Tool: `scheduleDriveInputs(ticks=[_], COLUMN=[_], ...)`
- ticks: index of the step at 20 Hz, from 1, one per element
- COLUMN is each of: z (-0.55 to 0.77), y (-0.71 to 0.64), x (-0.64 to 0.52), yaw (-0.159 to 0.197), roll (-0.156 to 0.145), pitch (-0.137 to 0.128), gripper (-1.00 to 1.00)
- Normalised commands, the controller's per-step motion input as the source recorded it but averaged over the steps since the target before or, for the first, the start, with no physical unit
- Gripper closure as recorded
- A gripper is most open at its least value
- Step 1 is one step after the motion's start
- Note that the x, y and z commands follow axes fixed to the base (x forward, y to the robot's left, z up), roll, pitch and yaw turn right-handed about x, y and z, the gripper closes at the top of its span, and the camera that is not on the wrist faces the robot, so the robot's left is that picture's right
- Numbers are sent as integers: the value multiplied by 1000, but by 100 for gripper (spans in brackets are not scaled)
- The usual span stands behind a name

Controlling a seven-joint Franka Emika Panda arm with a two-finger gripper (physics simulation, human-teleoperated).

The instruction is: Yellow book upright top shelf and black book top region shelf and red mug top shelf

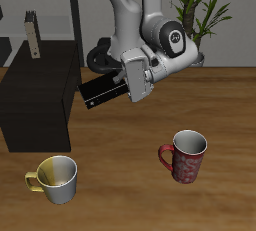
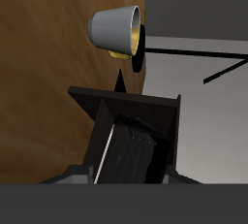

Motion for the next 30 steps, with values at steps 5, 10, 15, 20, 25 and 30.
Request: scheduleDriveInputs(ticks=[5,10,15,20,25,30], z=[19,-154,-298,-160,-24,-31], y=[34,-40,-5,-136,-312,-404], x=[-67,59,61,-18,-60,35], yaw=[0,6,34,14,-6,-4], roll=[5,5,13,-22,-48,-60], pitch=[-16,20,30,20,11,9], gripper=[100,100,100,100,100,100])
